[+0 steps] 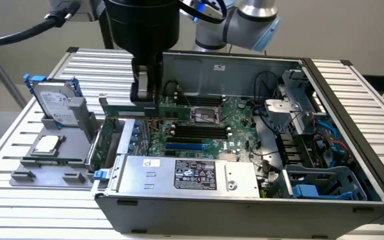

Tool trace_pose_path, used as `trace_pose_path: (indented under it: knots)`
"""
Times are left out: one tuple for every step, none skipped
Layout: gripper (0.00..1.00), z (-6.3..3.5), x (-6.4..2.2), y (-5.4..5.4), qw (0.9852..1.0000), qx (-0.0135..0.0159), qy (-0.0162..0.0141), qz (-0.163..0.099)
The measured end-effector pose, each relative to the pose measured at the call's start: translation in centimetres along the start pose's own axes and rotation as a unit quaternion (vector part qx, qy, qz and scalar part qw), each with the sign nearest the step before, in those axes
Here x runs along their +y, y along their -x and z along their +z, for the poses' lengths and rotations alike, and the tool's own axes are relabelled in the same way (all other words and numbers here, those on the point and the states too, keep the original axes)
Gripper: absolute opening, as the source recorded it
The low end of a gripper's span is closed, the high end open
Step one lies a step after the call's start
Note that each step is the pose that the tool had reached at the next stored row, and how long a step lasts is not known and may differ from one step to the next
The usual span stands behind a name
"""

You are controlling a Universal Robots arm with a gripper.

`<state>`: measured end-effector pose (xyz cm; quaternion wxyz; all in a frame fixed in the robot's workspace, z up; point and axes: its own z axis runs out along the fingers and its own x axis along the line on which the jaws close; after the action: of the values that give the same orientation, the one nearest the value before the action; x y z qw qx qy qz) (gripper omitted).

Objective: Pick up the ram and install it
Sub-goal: 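Pick up the ram and move it above insertion slot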

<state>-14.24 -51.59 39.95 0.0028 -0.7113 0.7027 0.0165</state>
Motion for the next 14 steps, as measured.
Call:
trace_pose_path:
  knots:
    - [0.0,0.06,-0.45,0.0,1.0,0.0,0.0,0.0]
    - [0.0,0.14,-0.92,0.0,1.0,-0.0001,0.0,0.0]
    - [0.0,0.24,-1.39,0.1,1.0,0.0,0.0001,0.0]
    - [0.0,0.36,-1.8,0.1,1.0,0.0,0.0001,0.0]
    - [0.0,0.52,-2.29,0.2,1.0,0.0,0.0001,0.0]
    - [0.0,0.69,-2.74,0.3,1.0,0.0,0.0001,0.0]
    - [0.0,0.87,-3.2,0.4,1.0,0.0,0.0001,0.0]
    - [0.0,1.04,-3.65,0.6,1.0,0.0,0.0001,0.0]
    - [0.0,1.23,-4.11,0.8,1.0,-0.0001,0.0001,0.0]
    - [0.0,1.4,-4.56,1.1,1.0,-0.0001,0.0001,0.0]
    - [0.0,1.59,-5.03,1.3,1.0,0.0,0.0002,0.0]
    - [0.0,1.76,-5.46,1.6,1.0,0.0,0.0002,0.0]
    - [0.0,1.95,-5.89,1.8,1.0,0.0,0.0001,0.0]
    - [0.0,2.13,-6.29,2.1,1.0,0.0,0.0001,0.0]
